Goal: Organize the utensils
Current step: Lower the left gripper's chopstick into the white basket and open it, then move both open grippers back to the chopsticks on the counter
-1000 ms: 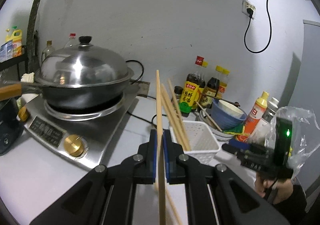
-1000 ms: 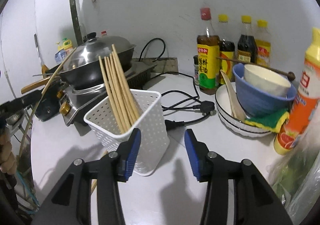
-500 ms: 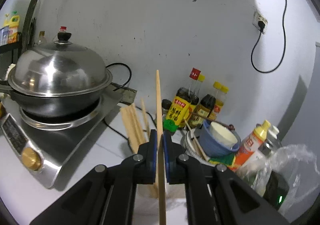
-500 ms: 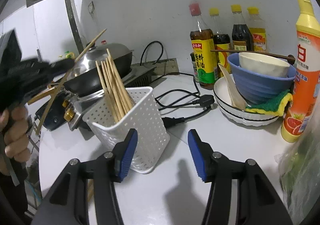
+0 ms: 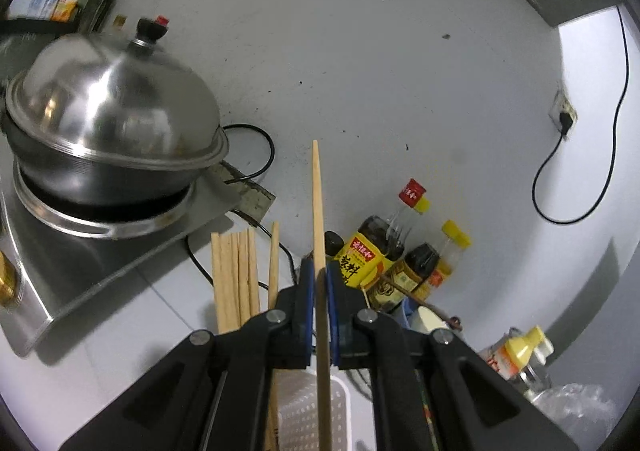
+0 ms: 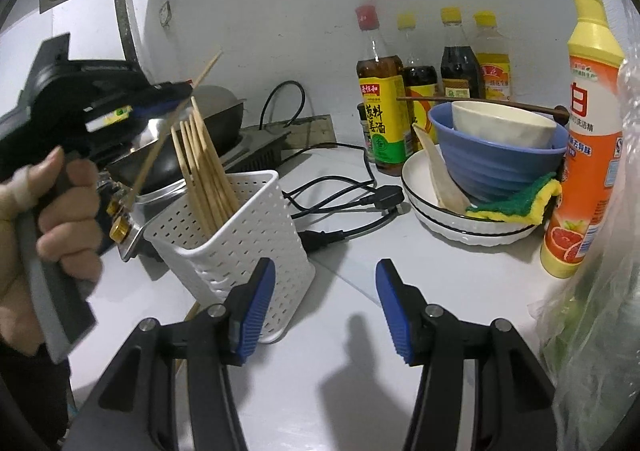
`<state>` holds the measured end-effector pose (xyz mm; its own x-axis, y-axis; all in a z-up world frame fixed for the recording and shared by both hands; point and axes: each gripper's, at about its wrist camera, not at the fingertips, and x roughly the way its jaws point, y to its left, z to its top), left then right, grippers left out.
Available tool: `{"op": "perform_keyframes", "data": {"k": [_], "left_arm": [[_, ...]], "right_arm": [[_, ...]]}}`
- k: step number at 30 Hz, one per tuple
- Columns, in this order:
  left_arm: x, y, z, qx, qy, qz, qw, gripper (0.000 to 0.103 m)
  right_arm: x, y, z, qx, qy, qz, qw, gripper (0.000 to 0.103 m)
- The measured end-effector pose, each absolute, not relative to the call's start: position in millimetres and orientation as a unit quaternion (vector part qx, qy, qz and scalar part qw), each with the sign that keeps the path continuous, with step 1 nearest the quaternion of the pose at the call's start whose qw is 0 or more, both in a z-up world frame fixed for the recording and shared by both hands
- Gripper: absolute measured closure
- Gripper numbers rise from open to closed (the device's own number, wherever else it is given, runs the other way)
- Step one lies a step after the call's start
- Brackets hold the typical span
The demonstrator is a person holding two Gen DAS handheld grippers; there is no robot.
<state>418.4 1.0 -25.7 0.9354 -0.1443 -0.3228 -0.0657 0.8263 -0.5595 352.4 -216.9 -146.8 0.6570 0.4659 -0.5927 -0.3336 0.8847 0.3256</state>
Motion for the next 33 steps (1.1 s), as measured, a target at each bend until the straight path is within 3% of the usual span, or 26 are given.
{"op": "perform_keyframes", "data": {"k": [9, 24, 25, 28, 33], "left_arm": [[420, 2, -41, -0.292, 0.163, -0.002, 0.942, 0.098], [421, -14, -61, -0.254, 0.225, -0.019, 0.941, 0.097], [419, -15, -61, -0.248, 0.230, -0.023, 0.941, 0.095], [412, -16, -62, -0.232, 0.243, -0.033, 0.941, 0.074], [394, -11, -64, -0.225, 0.261, -0.046, 0.938, 0.065]], "right_arm": [[351, -220, -145, 0.096, 0.344, 0.215, 0.909, 0.053], [349, -229, -142, 0.101, 0.338, 0.200, 0.914, 0.053], [350, -229, -143, 0.102, 0.339, 0.199, 0.914, 0.053], [350, -229, -144, 0.102, 0.342, 0.196, 0.913, 0.053], [351, -228, -146, 0.101, 0.346, 0.195, 0.912, 0.053]]}}
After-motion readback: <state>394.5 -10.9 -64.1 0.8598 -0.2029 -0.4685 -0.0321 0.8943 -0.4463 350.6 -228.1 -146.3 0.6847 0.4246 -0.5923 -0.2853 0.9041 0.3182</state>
